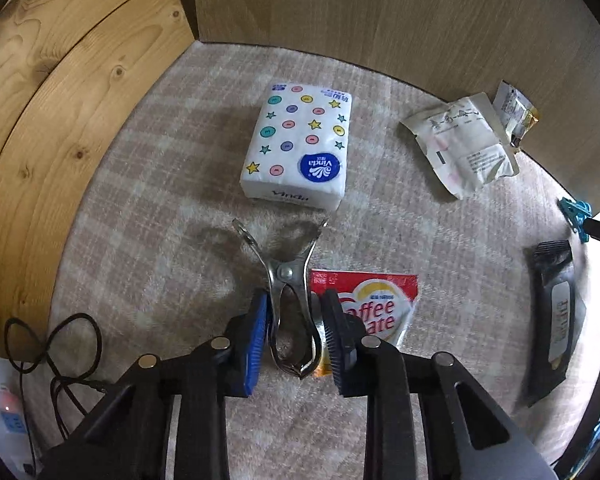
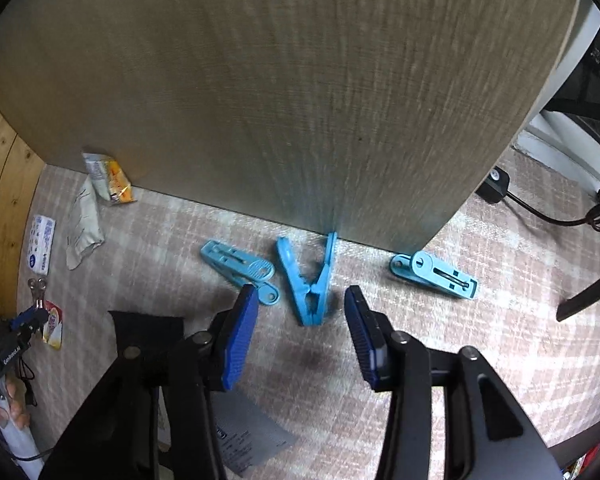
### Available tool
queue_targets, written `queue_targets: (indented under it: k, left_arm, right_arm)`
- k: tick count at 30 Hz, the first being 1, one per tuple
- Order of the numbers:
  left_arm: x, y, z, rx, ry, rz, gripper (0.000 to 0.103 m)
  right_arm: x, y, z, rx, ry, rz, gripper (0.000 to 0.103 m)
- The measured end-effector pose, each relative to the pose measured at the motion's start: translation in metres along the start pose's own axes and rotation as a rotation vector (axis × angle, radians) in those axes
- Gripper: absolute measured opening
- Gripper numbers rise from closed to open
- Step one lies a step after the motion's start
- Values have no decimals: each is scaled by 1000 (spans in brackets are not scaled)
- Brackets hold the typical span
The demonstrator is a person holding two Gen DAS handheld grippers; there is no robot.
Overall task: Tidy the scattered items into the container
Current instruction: 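Grasp the metal clip with the left gripper while the right grasps a blue clothespin, then carry the metal clip and blue clothespin over the black box and release them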
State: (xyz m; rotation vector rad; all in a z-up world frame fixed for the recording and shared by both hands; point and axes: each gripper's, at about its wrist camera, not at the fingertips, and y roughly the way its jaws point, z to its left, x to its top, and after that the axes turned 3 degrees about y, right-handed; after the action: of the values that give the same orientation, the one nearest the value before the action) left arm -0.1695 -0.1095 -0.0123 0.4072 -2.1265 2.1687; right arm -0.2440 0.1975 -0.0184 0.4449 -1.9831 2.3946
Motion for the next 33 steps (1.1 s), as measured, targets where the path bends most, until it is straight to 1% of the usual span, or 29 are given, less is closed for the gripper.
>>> queue_targets:
  k: [2, 6, 8, 13, 15, 21, 25, 28, 29, 31, 33]
  left_arm:
    - [-1, 0, 0, 0, 1, -3, 23]
    - [-2, -2, -2, 12, 11, -13, 22]
    - [-3, -2, -1, 12, 4, -19, 22]
    - [-8, -9, 5, 4, -28, -21, 22]
    - [-11, -17, 9, -1, -35, -30, 22]
    - [-21, -51, 5, 8, -19, -80, 21]
    - [-36, -77, -2, -19, -7, -111, 21]
    - [-38, -90, -9, -30, 12, -132, 21]
    - [-38, -92, -12, -34, 14, -138, 21]
    - [-49, -105, -19, -51, 19, -154, 21]
    - [-61, -122, -30, -65, 37, -171, 21]
  right_arm:
    - [1, 4, -2, 8, 8, 10, 32]
    - [3, 7, -2, -10, 10, 3, 26]
    - [2, 8, -1, -17, 6, -1, 21]
    - [-5, 4, 0, -14, 7, -2, 20]
    - [-11, -1, -2, -12, 9, -6, 20]
    - [-32, -35, -6, 10, 8, -37, 20]
    - [-50, -67, -10, 23, 4, -63, 20]
    - [-73, -94, -18, 27, 4, -86, 20]
    - [-85, -104, -21, 28, 3, -94, 20]
    - [-97, -120, -26, 29, 7, -113, 20]
    - [-114, -144, -32, 34, 14, -133, 20]
